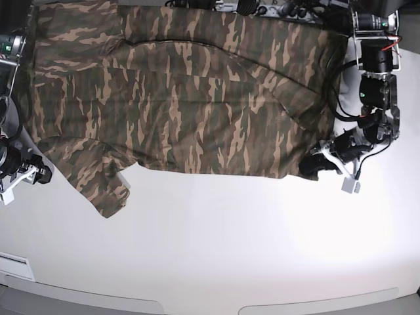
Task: Fold the T-shirt properly
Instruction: 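Move the right gripper to the opposite corner and grasp it, then lift both corners and fold the shirt over toward the collar, then lay the folded edge flat and open both grippers, then move both grippers to the strip's ends and press them flat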
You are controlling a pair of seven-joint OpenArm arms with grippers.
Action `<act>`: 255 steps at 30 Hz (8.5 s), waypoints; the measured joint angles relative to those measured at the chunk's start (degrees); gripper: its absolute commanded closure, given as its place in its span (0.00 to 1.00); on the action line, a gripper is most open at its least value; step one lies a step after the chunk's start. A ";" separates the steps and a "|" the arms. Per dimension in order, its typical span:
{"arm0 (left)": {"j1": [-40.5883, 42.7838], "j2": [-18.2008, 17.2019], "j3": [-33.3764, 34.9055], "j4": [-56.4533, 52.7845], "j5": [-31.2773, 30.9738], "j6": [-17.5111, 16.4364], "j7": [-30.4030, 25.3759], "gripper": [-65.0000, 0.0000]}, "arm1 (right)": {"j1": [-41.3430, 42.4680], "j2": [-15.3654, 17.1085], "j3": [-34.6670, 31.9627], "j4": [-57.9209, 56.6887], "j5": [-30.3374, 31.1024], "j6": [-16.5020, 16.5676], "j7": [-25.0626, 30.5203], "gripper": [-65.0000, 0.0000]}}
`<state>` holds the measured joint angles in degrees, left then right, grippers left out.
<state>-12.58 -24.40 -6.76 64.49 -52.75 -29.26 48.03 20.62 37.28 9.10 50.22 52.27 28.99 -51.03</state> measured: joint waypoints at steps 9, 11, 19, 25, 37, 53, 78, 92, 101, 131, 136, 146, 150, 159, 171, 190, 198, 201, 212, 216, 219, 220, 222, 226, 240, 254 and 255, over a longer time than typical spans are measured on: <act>0.00 0.00 0.00 0.00 0.00 -0.02 -0.02 1.00 | 1.73 -0.74 0.15 -7.65 7.78 4.72 -3.13 0.49; 0.00 0.00 0.00 0.00 0.00 0.00 -0.04 1.00 | 1.70 -1.73 0.15 -7.65 7.78 5.22 -3.85 0.49; 0.00 0.00 0.00 0.00 0.00 -0.02 -0.04 1.00 | 1.95 -3.82 0.17 -7.63 8.44 9.68 -6.91 0.50; 0.00 0.00 0.00 0.00 0.00 -0.02 -0.04 1.00 | 1.86 -3.91 -0.20 -7.39 15.17 11.08 -15.76 0.59; -0.46 -0.02 0.02 0.00 0.00 -0.11 0.31 1.00 | 1.27 -3.34 -2.27 -4.90 18.82 10.69 -18.93 1.00; -9.29 -2.51 0.33 -0.48 3.45 -1.18 -1.01 1.00 | -4.46 1.14 -2.60 27.04 16.46 10.71 -15.19 1.00; -6.14 -14.58 0.33 -0.44 -23.41 -10.23 16.98 1.00 | -17.14 7.23 3.87 33.48 24.33 10.88 -20.46 1.00; -6.16 -16.48 0.33 -0.15 -30.88 -10.23 28.09 1.00 | -22.80 7.32 7.82 40.79 31.76 10.93 -29.68 1.00; -5.62 -17.59 0.35 -0.09 -30.88 -10.23 29.44 1.00 | -30.58 7.32 11.19 45.42 31.78 10.93 -27.47 1.00; 5.01 -26.14 0.46 18.12 -30.97 -7.32 31.78 1.00 | -36.04 7.32 14.58 45.46 31.74 10.93 -29.59 1.00; 7.30 -29.46 0.44 27.02 -31.34 -8.13 31.71 1.00 | -36.02 7.32 14.58 45.46 31.71 10.93 -29.59 1.00; 14.08 -29.24 0.57 27.61 -31.28 -10.03 31.93 1.00 | -36.00 7.32 14.58 45.46 31.76 10.93 -29.59 1.00; 14.64 -29.27 0.57 27.36 -26.91 -10.05 27.10 1.00 | -36.00 7.32 14.58 45.46 31.78 10.93 -29.59 1.00; 14.64 -29.24 0.57 27.28 -11.30 -10.23 13.05 1.00 | -36.00 8.31 14.58 46.42 31.80 10.93 -29.59 1.00; 14.82 -26.49 0.55 25.20 -12.83 -10.25 16.55 1.00 | -39.50 5.57 14.62 49.16 31.71 10.93 -29.59 1.00; 14.73 -29.00 0.57 25.14 -12.83 -10.25 21.00 0.45 | -41.24 9.75 14.78 49.16 31.74 10.93 -29.68 0.47; 11.15 -34.03 -1.44 25.14 -12.83 -8.81 21.24 0.46 | -41.07 12.70 25.51 49.53 31.76 10.93 -29.62 0.54; 8.61 -33.99 -3.06 25.14 -14.23 -6.95 21.20 0.84 | -41.09 12.66 29.31 49.53 31.76 10.91 -29.75 0.85; 7.45 -28.13 -5.53 25.42 -30.84 -10.27 30.01 1.00 | -40.98 2.62 32.52 49.53 31.65 10.93 -29.86 1.00; 8.00 -24.26 -5.53 25.49 -30.93 -10.25 29.38 1.00 | -40.94 -1.62 31.76 49.53 31.32 10.93 -29.77 1.00; 8.11 -20.85 -4.96 25.46 -30.91 -10.25 29.29 1.00 | -40.96 -4.42 28.72 49.53 31.32 10.93 -28.26 1.00; 8.11 -19.98 -4.26 25.49 -30.88 -10.25 29.40 1.00 | -40.96 -5.01 27.41 49.53 31.15 10.93 -26.88 1.00; 8.15 -18.82 -2.69 25.51 -30.88 -10.25 29.77 1.00 | -40.94 -5.44 24.92 49.55 28.81 11.06 -22.95 1.00; 8.13 -18.78 -0.02 25.53 -30.49 -10.25 31.06 1.00 | -40.96 -5.44 20.83 49.48 14.08 10.91 -16.41 1.00; 11.65 -19.28 15.08 26.27 -0.96 -8.76 12.11 1.00 | -41.22 -9.25 16.17 47.82 -3.74 10.93 -10.82 1.00; 16.09 -18.47 14.97 26.64 1.62 -3.89 5.46 1.00 | -39.71 -9.38 16.15 47.47 -15.30 3.80 -1.90 1.00; 16.09 -18.47 15.02 26.64 1.62 -3.06 5.09 1.00 | -39.10 -9.35 16.15 47.45 -16.31 2.80 -1.86 1.00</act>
<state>3.51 -42.87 8.25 91.13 -51.13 -32.32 53.12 -18.48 27.92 25.26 97.67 35.97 31.79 -52.88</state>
